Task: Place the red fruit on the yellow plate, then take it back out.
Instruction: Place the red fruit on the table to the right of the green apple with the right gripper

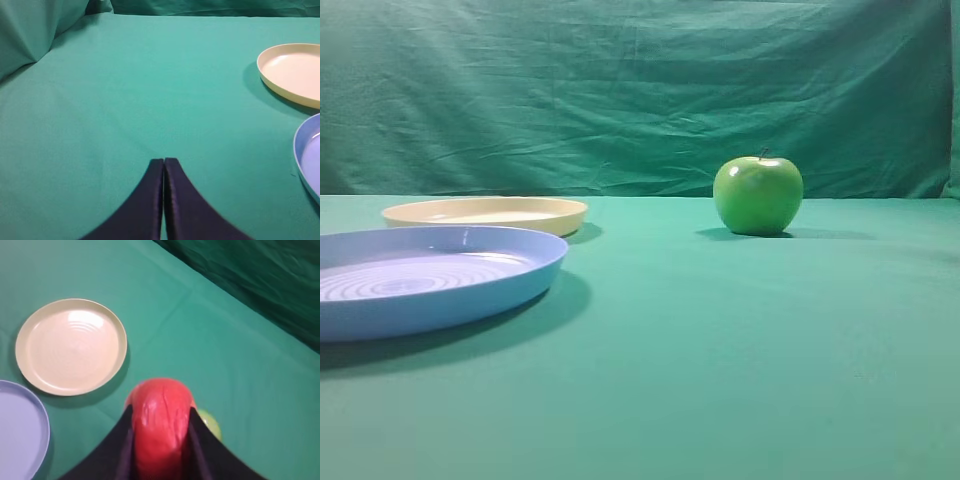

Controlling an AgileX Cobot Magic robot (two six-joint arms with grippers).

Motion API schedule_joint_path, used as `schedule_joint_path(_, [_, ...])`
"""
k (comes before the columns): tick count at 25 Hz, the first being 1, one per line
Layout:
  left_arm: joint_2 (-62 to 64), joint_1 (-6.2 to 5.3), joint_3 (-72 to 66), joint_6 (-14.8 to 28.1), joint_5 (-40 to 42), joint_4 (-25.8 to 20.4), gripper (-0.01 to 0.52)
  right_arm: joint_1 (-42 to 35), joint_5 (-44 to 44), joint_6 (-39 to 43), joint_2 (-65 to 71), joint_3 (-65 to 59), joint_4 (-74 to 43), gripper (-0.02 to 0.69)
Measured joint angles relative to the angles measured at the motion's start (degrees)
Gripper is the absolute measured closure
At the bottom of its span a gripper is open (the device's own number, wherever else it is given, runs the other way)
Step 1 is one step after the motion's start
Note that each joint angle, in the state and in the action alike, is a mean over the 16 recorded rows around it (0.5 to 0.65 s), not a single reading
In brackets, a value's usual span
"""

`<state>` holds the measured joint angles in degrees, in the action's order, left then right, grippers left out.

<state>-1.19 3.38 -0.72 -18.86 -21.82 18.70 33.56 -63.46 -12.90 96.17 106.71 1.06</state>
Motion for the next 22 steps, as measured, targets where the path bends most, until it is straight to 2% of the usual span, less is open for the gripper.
schedule_joint_path(5, [0.0, 0.0, 0.0, 0.0, 0.0, 0.0, 0.514, -1.82, 3.64, 2.91, -11.34, -15.57, -1.76, 0.494])
schedule_joint_path(12, [0.0, 0.0, 0.0, 0.0, 0.0, 0.0, 0.514, -4.85, 15.56, 4.76, -23.93, -41.8, -1.23, 0.494])
schedule_joint_path(17, [0.0, 0.0, 0.0, 0.0, 0.0, 0.0, 0.514, -6.2, 26.34, 5.43, -27.98, -57.94, -0.38, 0.494])
schedule_joint_path(22, [0.0, 0.0, 0.0, 0.0, 0.0, 0.0, 0.514, -6.97, 36.8, 5.87, -26.91, -69.07, 0.44, 0.494])
